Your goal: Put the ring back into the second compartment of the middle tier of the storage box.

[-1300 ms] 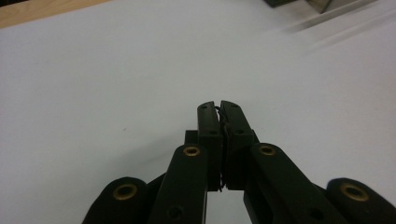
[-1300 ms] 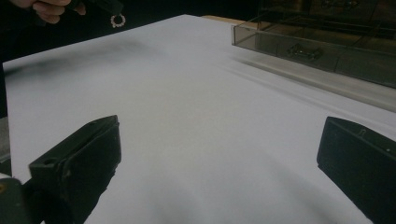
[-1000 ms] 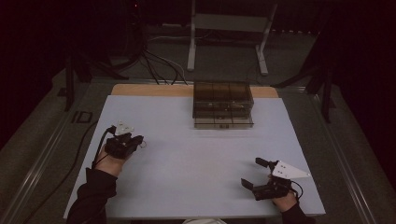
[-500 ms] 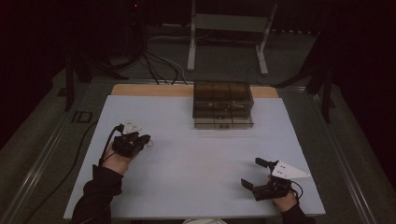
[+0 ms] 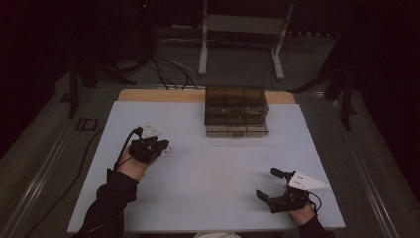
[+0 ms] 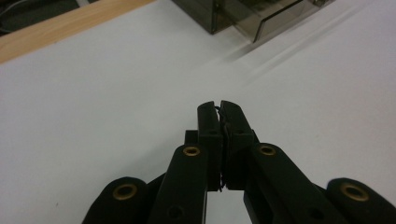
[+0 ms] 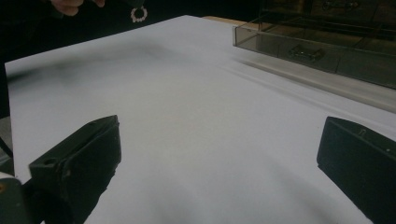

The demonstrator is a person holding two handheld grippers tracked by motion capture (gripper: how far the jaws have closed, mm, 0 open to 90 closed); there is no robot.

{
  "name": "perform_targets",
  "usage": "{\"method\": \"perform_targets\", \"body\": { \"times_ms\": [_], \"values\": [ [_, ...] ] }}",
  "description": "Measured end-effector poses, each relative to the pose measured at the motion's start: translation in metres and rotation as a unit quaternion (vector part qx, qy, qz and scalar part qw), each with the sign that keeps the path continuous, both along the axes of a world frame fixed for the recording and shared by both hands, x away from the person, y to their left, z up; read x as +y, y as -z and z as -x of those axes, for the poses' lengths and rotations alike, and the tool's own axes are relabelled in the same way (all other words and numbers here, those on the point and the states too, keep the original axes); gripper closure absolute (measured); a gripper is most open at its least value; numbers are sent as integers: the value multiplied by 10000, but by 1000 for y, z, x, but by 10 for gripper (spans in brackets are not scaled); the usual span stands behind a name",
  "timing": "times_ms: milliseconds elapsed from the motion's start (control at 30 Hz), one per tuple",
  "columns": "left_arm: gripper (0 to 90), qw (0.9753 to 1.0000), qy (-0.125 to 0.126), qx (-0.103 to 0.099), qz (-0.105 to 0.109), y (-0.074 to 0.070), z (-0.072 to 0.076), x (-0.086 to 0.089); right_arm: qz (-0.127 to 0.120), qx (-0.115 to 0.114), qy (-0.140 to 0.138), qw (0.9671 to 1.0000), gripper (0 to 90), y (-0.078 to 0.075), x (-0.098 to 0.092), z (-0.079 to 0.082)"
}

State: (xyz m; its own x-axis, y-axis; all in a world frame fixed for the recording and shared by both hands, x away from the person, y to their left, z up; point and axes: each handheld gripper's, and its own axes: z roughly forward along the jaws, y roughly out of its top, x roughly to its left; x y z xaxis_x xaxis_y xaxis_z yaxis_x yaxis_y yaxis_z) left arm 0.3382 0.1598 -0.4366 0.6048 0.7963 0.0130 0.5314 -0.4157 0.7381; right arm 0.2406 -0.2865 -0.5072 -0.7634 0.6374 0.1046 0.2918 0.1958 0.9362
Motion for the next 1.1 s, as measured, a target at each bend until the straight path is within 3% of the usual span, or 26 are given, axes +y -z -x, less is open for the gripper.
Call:
{"method": "perform_targets", "body": {
  "times_ms": [767, 1100],
  "values": [
    [900, 9992, 390, -53, 102, -6, -15, -30, -19, 2, 0, 10000, 0, 0, 0, 0],
    [900, 9985, 547, -52, 53, -10, -21, -43, 21, -15, -14, 10000, 0, 0, 0, 1]
  ]
}}
